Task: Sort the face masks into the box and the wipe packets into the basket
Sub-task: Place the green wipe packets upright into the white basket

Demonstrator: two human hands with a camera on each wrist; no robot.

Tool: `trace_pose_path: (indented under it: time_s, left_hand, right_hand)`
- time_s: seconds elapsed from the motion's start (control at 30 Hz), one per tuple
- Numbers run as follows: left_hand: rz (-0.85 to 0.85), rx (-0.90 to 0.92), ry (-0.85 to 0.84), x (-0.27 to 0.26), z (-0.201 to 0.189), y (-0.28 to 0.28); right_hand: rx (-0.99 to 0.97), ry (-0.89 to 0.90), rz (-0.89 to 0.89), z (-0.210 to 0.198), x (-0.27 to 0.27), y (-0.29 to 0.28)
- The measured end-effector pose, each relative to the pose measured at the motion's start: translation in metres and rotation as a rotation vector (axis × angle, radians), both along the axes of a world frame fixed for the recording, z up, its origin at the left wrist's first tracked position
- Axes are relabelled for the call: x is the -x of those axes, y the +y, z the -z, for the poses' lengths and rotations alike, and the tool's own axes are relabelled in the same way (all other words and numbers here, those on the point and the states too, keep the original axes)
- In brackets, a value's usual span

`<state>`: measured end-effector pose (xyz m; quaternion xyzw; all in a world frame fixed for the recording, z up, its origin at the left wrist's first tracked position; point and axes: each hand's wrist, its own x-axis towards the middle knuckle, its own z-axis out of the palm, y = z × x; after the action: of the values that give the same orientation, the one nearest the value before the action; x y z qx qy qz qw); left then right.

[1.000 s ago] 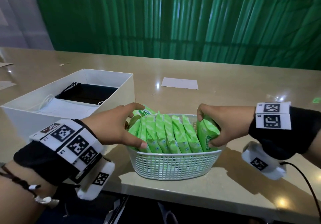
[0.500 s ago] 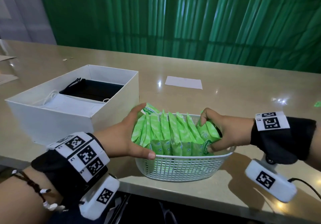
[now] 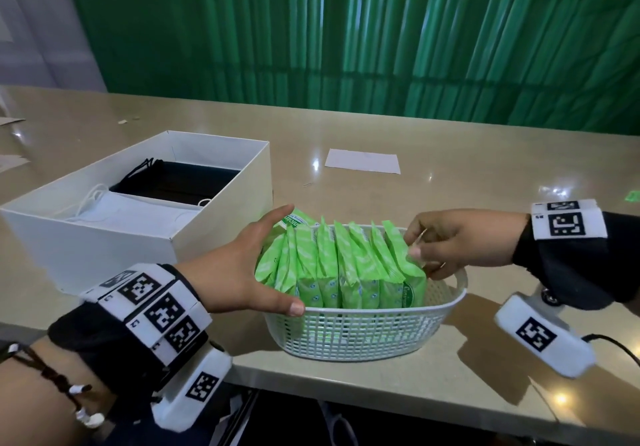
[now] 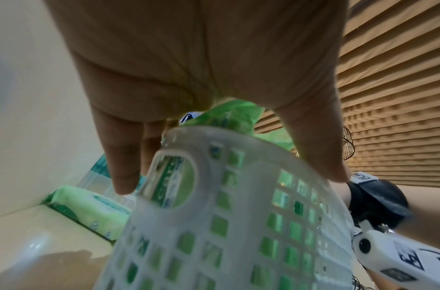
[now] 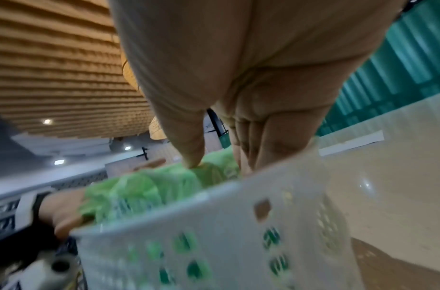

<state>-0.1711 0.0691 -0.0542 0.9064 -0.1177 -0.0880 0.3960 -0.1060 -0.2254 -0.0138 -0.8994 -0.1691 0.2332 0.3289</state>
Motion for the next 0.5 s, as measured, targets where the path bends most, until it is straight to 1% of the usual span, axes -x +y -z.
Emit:
trace_pose_path:
  time_s: [0.1,0.2,0.27,0.3,0.4,0.5]
  left_hand:
    - [0.021,-0.021,-0.003,-0.001,-0.007,0.001]
    - [-0.035,0.017,-0.024,-0.005,-0.025,0.004]
    - [-0.036,0.01,-0.007,-0.006,-0.036,0.008]
    - [-0.013,-0.032,0.018,-0.006,-0.039,0.008]
    - [0.078,-0.248,0.051,-0.004,-0.04,0.006]
    - [0.138,-0.347,0.053,-0.002,-0.032,-0.001]
  right_hand:
    - [0.105,-0.063,-0.057,0.009,0.001,0.001]
    - [0.164,-0.166,-0.095,0.007,0.002,-0.001]
    - [0.198,-0.216,-0.117,0.004,-0.001,-0.004]
    - [0.207,-0.231,-0.127,0.004,-0.001,-0.004]
    - [0.232,-0.248,-0.158,0.007,-0.003,-0.004]
    - [0.221,-0.244,-0.199,0.009,-0.005,-0.004]
